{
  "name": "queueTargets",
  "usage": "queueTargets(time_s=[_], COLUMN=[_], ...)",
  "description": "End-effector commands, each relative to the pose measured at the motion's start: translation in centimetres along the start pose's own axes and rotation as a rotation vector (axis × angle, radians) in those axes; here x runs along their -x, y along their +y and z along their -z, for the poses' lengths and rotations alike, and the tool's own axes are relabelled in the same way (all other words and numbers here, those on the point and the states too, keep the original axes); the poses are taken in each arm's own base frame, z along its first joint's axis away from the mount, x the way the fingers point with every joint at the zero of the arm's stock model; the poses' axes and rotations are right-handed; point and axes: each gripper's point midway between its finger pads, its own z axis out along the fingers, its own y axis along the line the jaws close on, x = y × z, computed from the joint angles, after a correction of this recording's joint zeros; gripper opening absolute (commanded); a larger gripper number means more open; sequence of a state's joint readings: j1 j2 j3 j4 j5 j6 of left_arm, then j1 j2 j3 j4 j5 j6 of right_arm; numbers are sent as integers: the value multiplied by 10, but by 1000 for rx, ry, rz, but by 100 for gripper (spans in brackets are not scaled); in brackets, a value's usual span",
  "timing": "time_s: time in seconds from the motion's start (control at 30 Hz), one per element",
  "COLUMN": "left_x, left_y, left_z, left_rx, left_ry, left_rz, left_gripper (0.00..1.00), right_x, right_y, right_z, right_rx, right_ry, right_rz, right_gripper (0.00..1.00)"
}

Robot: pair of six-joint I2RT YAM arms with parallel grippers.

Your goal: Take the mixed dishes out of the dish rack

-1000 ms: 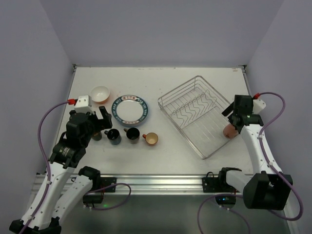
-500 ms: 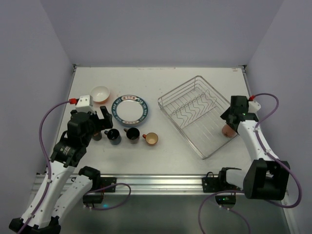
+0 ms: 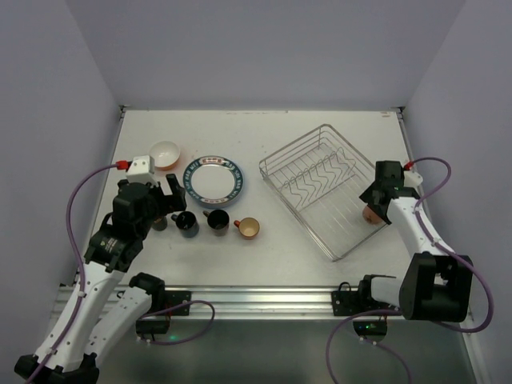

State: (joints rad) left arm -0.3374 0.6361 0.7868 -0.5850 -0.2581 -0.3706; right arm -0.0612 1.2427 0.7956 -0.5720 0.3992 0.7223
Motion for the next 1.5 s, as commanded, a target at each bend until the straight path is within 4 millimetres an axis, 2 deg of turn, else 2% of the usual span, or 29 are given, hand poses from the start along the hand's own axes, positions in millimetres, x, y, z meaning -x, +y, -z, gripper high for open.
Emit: queueTargets(time_s=[0.0,0.13,0.27,0.3,0.37,0.6,0.63,0.73,0.77,0.87,0.9,0.93,0.97,1.0,1.03,1.07,1.1,1.17,1.2,1.23,1.27,1.3,1.4,1.47], left_x=[7,8,8,9,9,14,16,23,31,46,53,57,56,60,60,50,57,57,59,57,57,59,60,50], left_y=[-4,-4,-4,-4,-4,-8,-10,-24,-32,-76,-100,-112,-126,-145,-154,-166,-179,-195,-212,-222,-231,-247,-269,-284], left_z=[-2,-1,-1,-1,0,2,3,5,8,20,29,33,36,47,49,52,60,63,76,79,84,100,107,113], left_rx=[-13,-14,-15,-15,-17,-41,-48,-117,-155,-379,-513,-583,-655,-786,-842,-918,-987,-1037,-1093,-1123,-1159,-1231,-1280,-1323], left_ry=[-39,-43,-45,-48,-49,-54,-56,-55,-60,-62,-74,-77,-55,-63,-54,4,-35,-43,-68,-73,-89,-130,-192,-196], left_rz=[-1,1,0,1,1,-16,-17,-25,-19,20,26,35,63,59,72,102,97,95,77,65,46,27,-3,-33], left_gripper=[100,100,100,100,100,100,100,100,100,100,100,100,100,100,100,100,100,100,100,100,100,100,100,100], right_x=[6,4,2,3,5,20,22,30,33,38,39,37,35,29,26,23,22,19,20,20,12,13,4,2], right_y=[5,3,6,8,11,33,34,43,46,56,58,66,70,81,85,88,92,94,95,97,99,101,103,101], right_z=[-1,-1,2,4,9,47,55,79,88,121,130,148,158,175,185,194,203,220,228,235,245,259,286,300], right_rx=[23,25,55,66,99,277,303,394,424,558,595,686,734,836,887,933,971,1040,1067,1104,1163,1219,1326,1368], right_ry=[-30,-32,-26,-28,-30,-58,-68,-84,-91,-109,-113,-105,-94,-53,-34,-15,-4,17,22,24,68,84,171,185], right_rz=[-37,-39,-40,-40,-39,-54,-52,-50,-49,-49,-55,-52,-55,-50,-49,-58,-55,-45,-67,-74,-68,-96,-109,-109], right_gripper=[70,62,43,36,30,9,3,0,0,0,0,0,0,0,0,0,0,0,0,0,0,0,0,0])
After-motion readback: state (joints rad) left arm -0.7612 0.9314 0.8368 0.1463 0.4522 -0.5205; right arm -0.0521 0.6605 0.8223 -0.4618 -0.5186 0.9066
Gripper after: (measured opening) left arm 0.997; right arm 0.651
